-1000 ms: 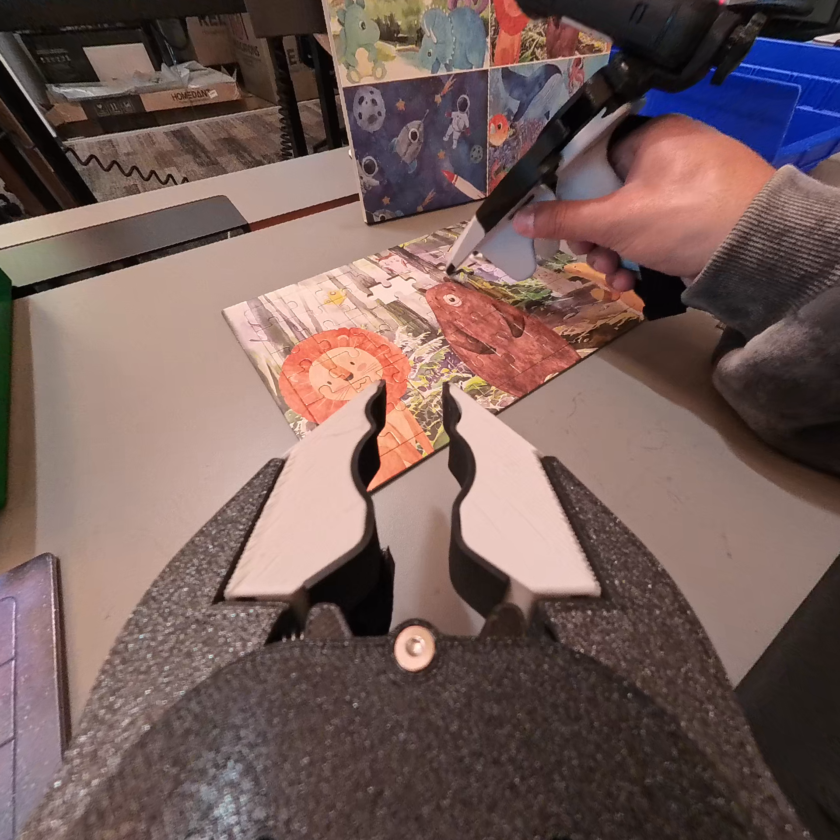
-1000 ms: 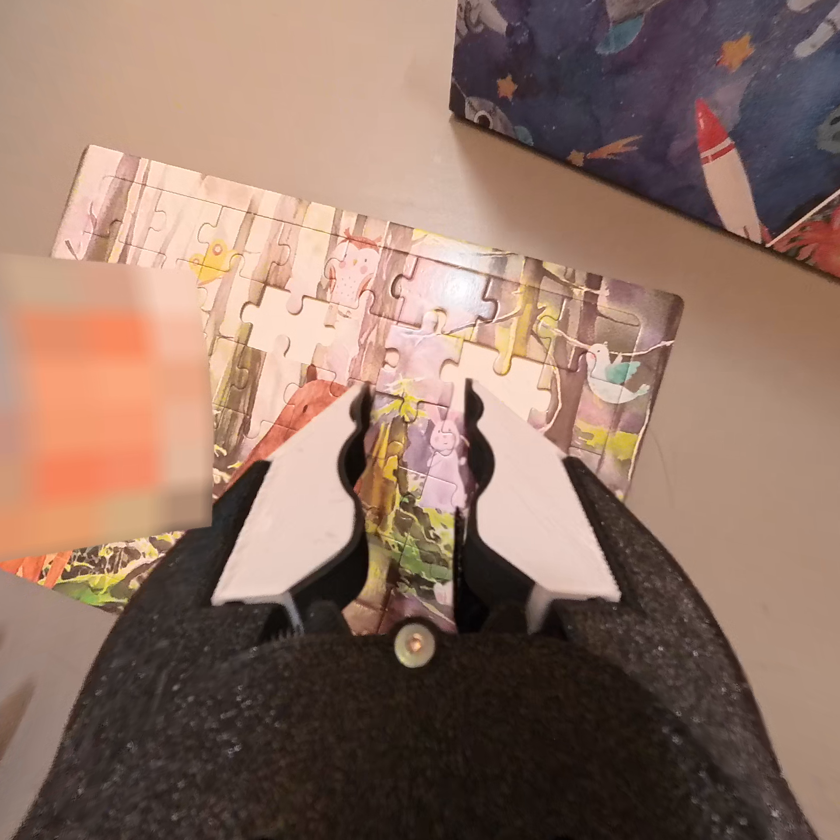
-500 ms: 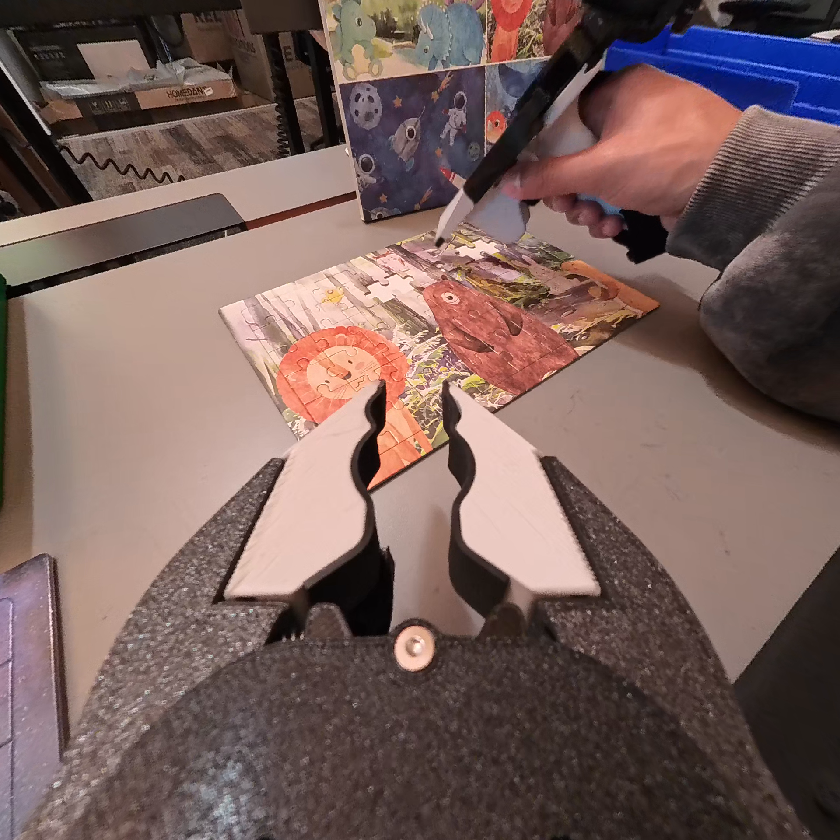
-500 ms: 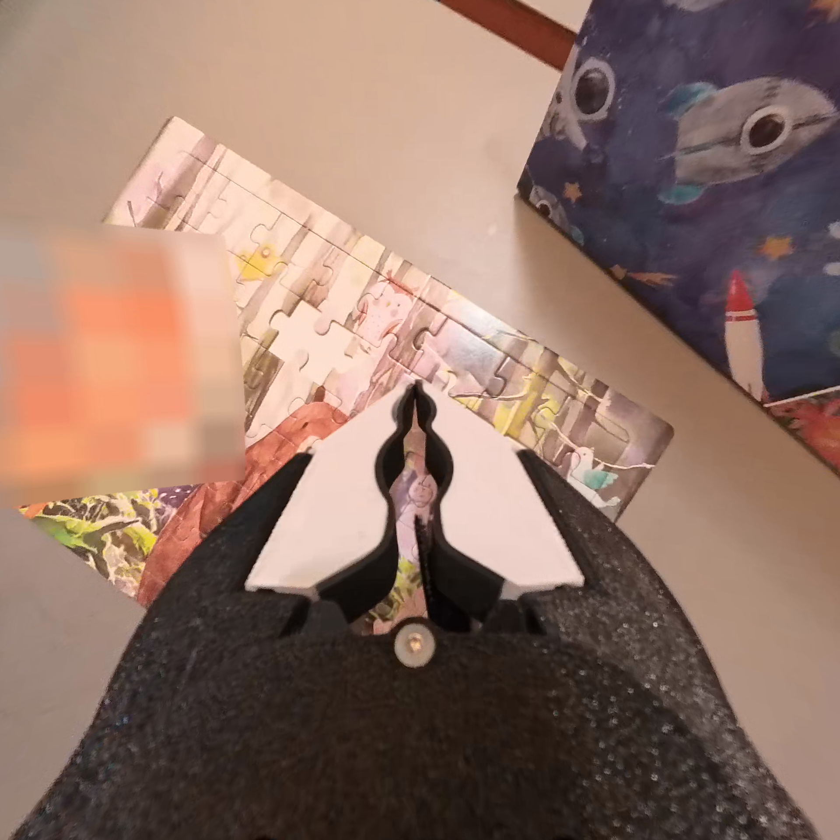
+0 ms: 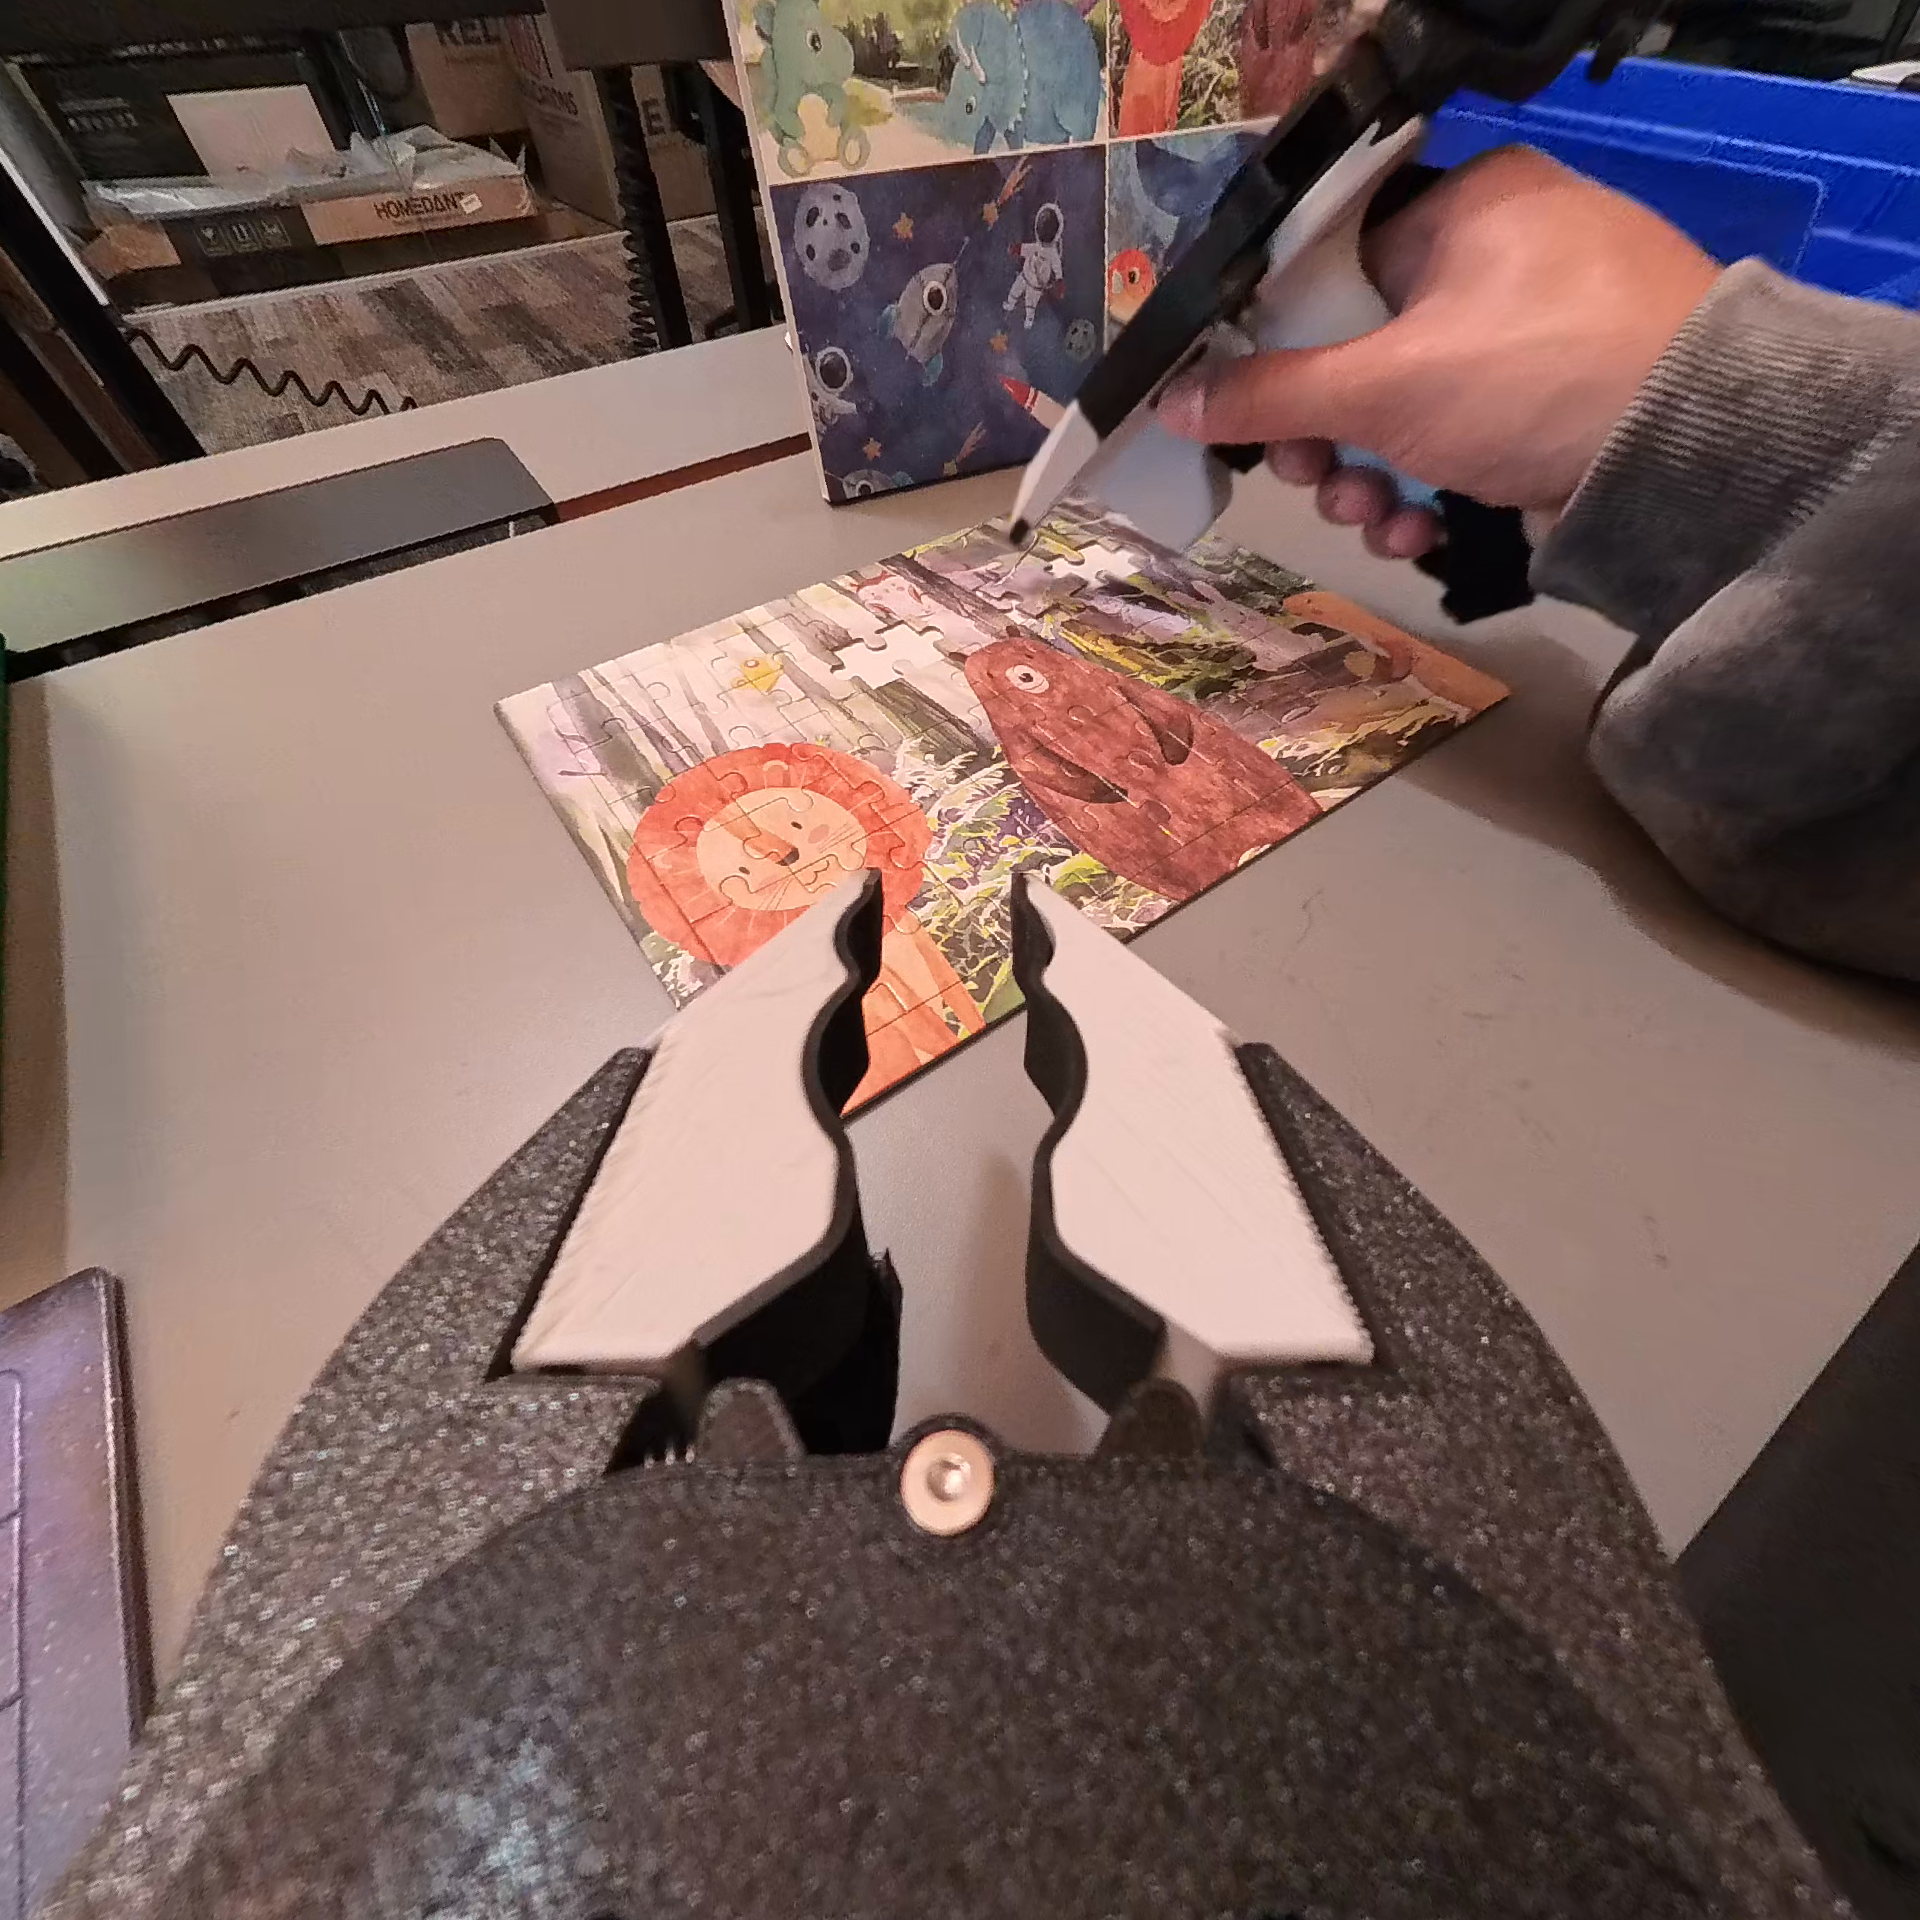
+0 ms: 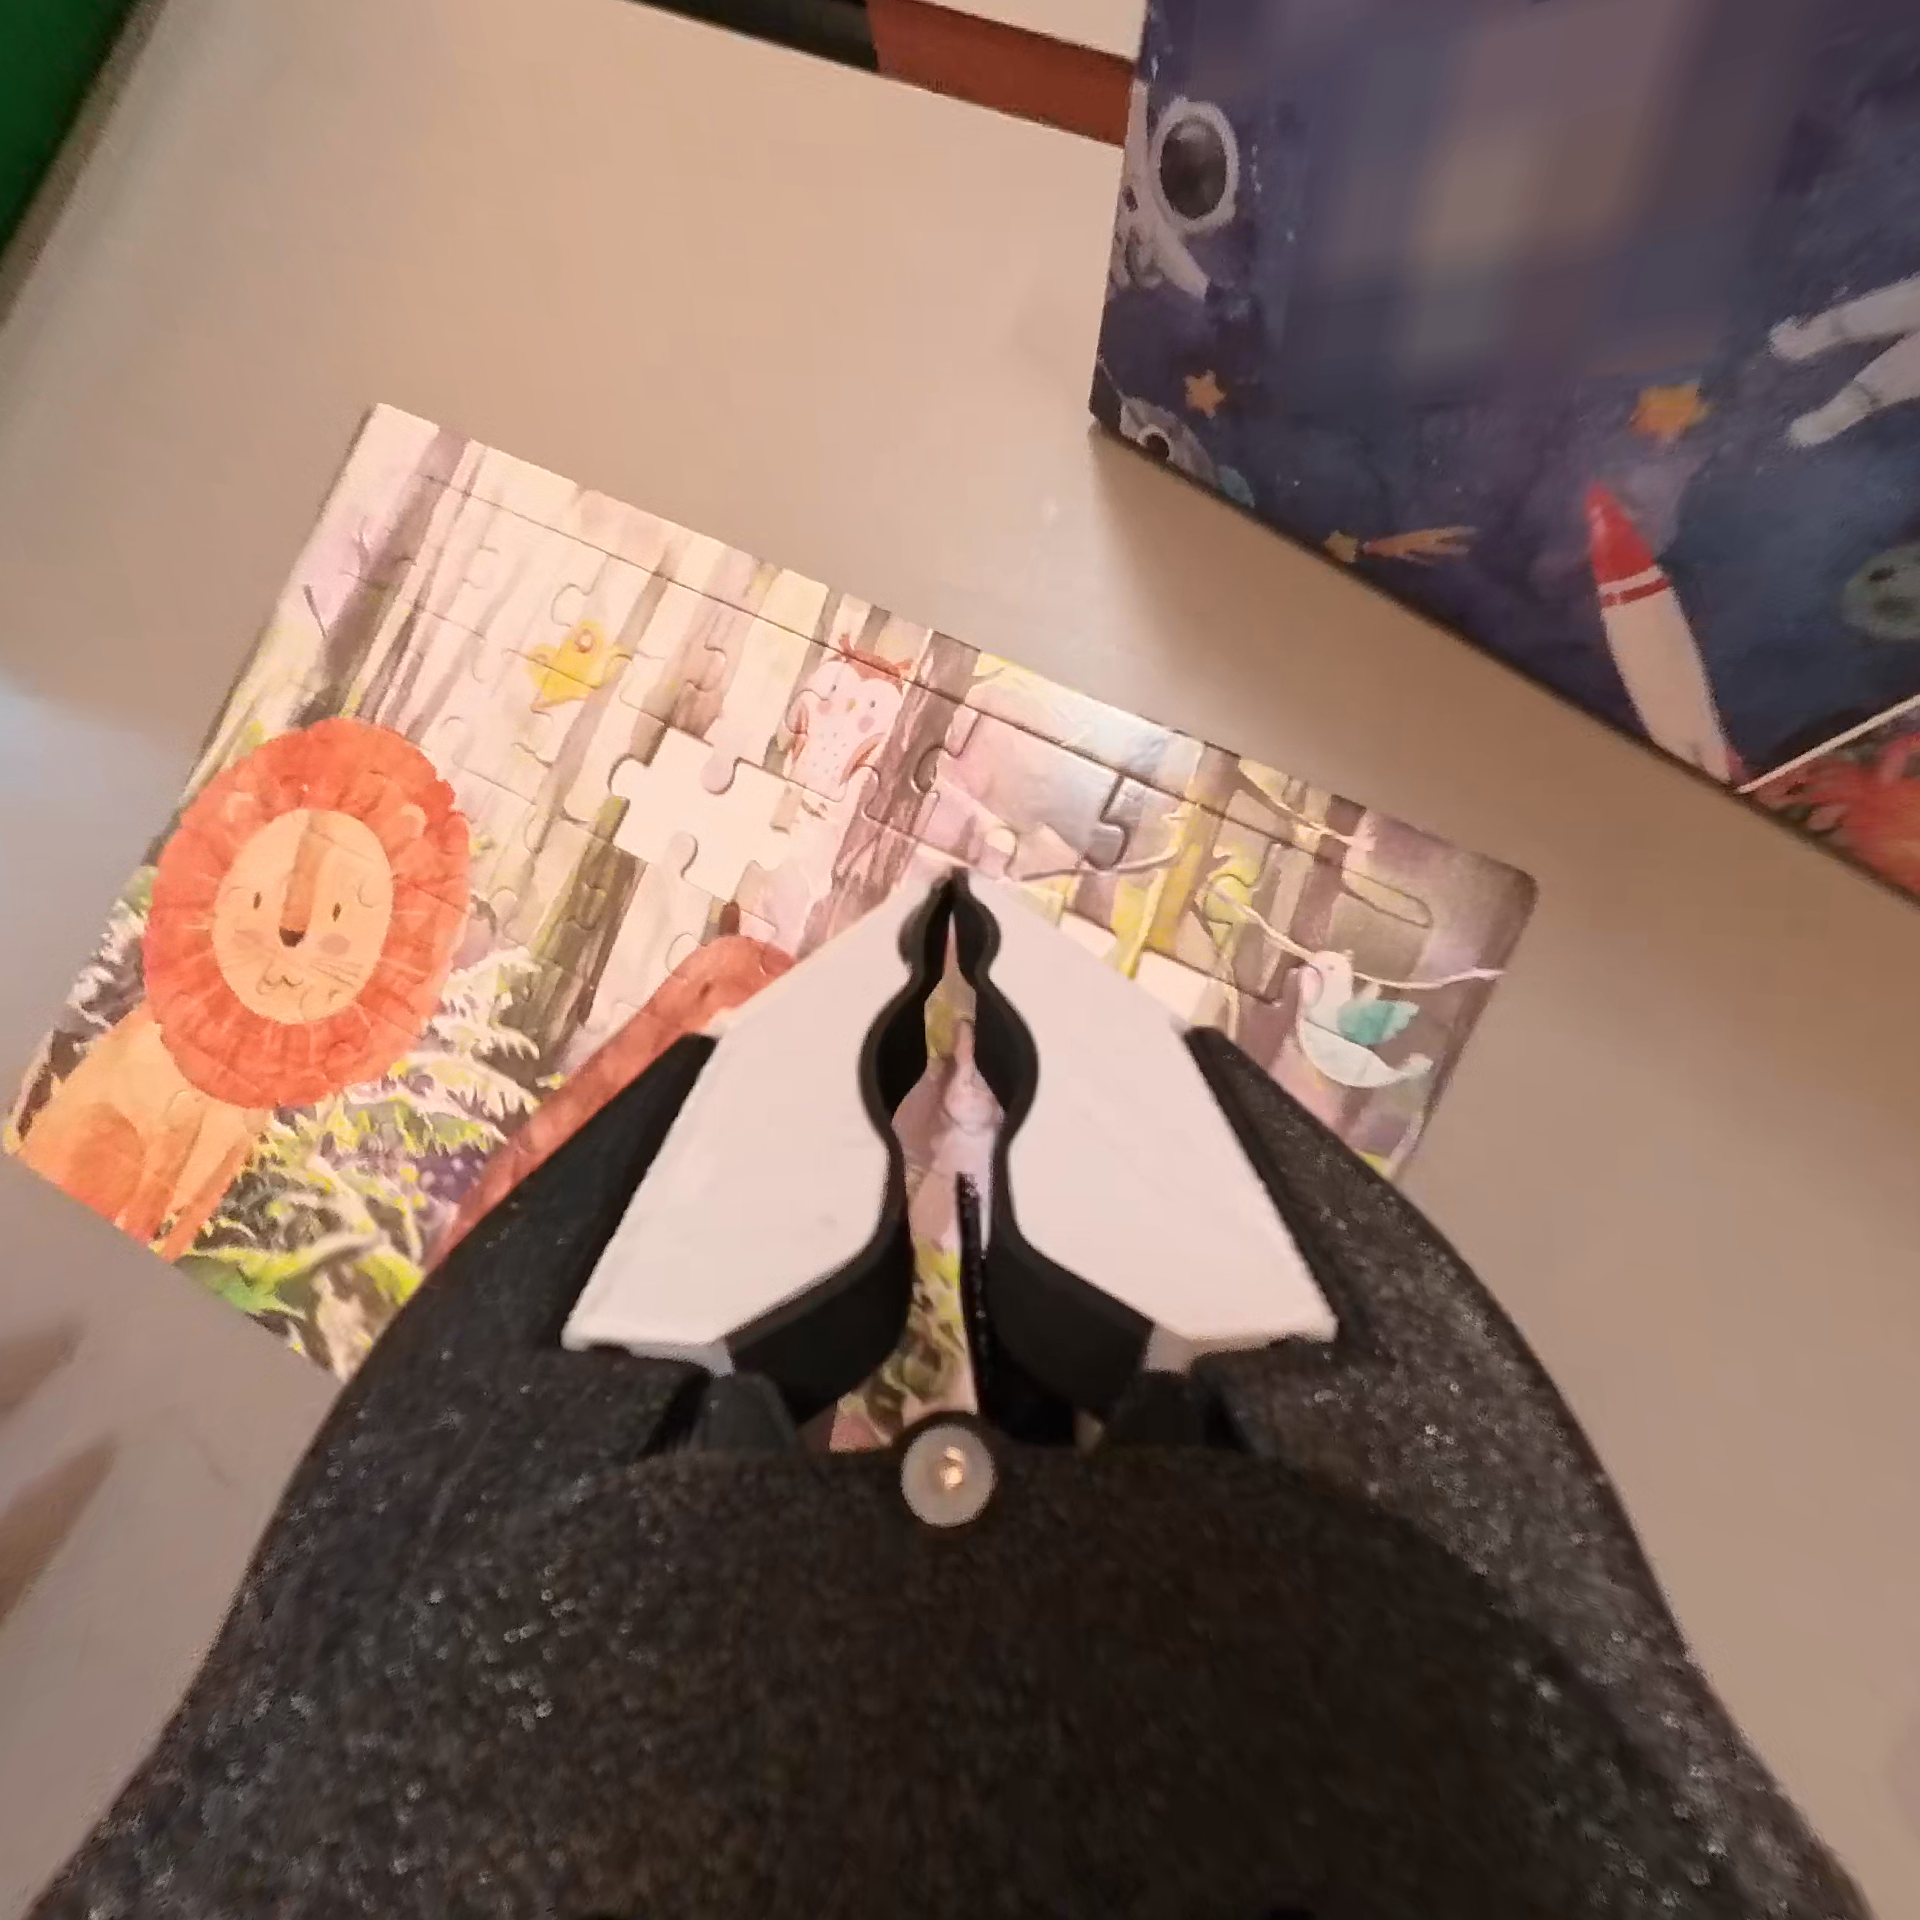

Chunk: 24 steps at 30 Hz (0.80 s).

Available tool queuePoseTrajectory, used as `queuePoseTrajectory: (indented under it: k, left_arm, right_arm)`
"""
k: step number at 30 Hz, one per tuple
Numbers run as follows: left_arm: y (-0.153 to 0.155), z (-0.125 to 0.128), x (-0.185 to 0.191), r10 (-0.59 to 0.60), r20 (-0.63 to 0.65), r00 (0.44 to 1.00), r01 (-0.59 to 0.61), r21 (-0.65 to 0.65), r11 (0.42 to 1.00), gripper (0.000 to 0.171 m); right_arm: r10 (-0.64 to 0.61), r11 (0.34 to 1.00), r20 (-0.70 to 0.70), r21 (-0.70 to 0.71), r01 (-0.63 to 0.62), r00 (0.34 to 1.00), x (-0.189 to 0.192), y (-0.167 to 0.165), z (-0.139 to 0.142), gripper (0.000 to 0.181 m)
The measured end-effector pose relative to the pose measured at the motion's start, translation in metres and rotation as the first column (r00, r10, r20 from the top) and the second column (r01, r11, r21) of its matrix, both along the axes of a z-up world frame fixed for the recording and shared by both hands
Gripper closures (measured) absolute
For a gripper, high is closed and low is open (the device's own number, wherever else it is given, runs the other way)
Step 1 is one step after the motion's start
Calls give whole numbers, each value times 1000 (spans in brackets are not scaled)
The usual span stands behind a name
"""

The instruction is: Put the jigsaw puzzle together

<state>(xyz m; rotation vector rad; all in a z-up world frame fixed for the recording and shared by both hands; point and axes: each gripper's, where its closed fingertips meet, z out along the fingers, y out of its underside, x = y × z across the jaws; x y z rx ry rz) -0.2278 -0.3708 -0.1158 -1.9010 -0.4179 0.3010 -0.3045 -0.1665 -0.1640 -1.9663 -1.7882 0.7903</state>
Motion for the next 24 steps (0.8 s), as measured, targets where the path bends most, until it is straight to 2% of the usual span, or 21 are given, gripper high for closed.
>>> queuePoseTrajectory:
  k: [3, 6, 9, 15, 20, 24]
  left_arm:
    - [0, 0, 0, -1, 1, 1000, 1, 0, 1000, 148]
    - [0, -1, 1, -4, -1, 1000, 4, -6, 1000, 148]
    - [1, -1, 1, -5, -1, 1000, 5, -8, 1000, 148]
    - [0, -1, 0, -2, 0, 1000, 2, -7, 1000, 148]
    - [0, -1, 1, -4, -1, 1000, 4, -8, 1000, 148]
    - [0, -1, 1, -5, -3, 1000, 5, -10, 1000, 148]
  right_arm:
    - [74, 991, 69, 110, -81, 995, 18, 6, -1, 181]
    - [118, 985, 106, 111, -129, 987, 30, 2, -10, 181]
    - [128, 988, 104, 71, -136, 986, 31, -6, -16, 181]
    - [146, 985, 118, 81, -156, 982, 28, -13, -17, 181]
    - [115, 989, 53, 88, -119, 992, 19, -5, -2, 181]
    - [116, 983, 57, 134, -122, 992, 12, -2, -6, 181]
